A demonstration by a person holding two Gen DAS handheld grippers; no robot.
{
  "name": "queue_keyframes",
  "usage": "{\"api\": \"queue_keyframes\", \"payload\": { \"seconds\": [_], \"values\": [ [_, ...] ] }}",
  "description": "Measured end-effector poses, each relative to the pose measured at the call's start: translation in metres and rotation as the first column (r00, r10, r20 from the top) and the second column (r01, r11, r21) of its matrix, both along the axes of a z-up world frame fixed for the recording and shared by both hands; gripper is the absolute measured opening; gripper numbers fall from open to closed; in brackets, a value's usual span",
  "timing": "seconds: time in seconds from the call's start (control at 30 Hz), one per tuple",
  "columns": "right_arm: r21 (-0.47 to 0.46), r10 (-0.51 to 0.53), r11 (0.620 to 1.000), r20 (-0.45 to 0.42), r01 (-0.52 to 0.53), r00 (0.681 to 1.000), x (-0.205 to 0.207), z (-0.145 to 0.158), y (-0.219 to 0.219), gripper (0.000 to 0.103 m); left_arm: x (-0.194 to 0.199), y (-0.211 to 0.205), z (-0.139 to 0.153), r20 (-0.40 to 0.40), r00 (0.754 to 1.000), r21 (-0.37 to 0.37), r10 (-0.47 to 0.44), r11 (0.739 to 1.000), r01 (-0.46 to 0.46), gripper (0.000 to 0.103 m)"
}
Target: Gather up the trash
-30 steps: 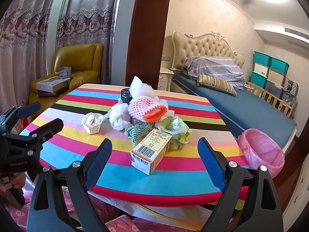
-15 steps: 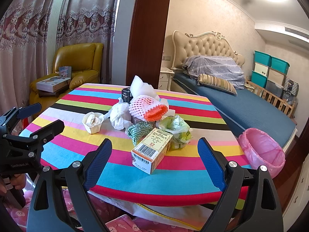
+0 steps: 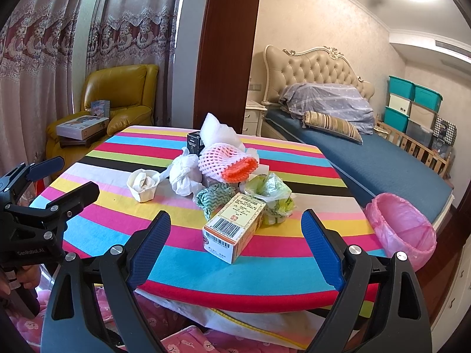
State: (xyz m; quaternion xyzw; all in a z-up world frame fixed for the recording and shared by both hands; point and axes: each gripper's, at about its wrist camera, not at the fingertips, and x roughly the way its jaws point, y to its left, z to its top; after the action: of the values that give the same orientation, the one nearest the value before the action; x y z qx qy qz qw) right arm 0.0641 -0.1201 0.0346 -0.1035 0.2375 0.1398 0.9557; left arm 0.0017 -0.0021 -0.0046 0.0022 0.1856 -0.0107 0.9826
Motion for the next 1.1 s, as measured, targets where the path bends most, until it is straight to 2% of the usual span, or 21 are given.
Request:
{"api": "queue_keyframes", "payload": {
  "seconds": [0.6, 0.87, 1.1],
  "values": [
    [0.002, 0.007, 1.000, -0.014, -0.007, 1.000, 0.000, -0.005, 0.003, 0.085, 0.001, 0.001, 0.000, -0.003, 1.000, 0.000, 0.001, 1.000, -0.001, 0.099],
    [0.013, 0.000, 1.000, -0.025, 0.000, 1.000, 0.000, -0.011, 0.003, 0.085, -0.006, -0.001, -0.010, -0.012, 1.000, 0.003, 0.013, 1.000, -0.013, 0.099],
    [0.032, -0.014, 0.999, -0.067, 0.016, 0.998, 0.014, -0.025, -0.003, 0.085, 0.002, 0.021, -0.008, -0.027, 0.999, -0.004, 0.043, 0.999, -0.043, 0.099]
  ]
}}
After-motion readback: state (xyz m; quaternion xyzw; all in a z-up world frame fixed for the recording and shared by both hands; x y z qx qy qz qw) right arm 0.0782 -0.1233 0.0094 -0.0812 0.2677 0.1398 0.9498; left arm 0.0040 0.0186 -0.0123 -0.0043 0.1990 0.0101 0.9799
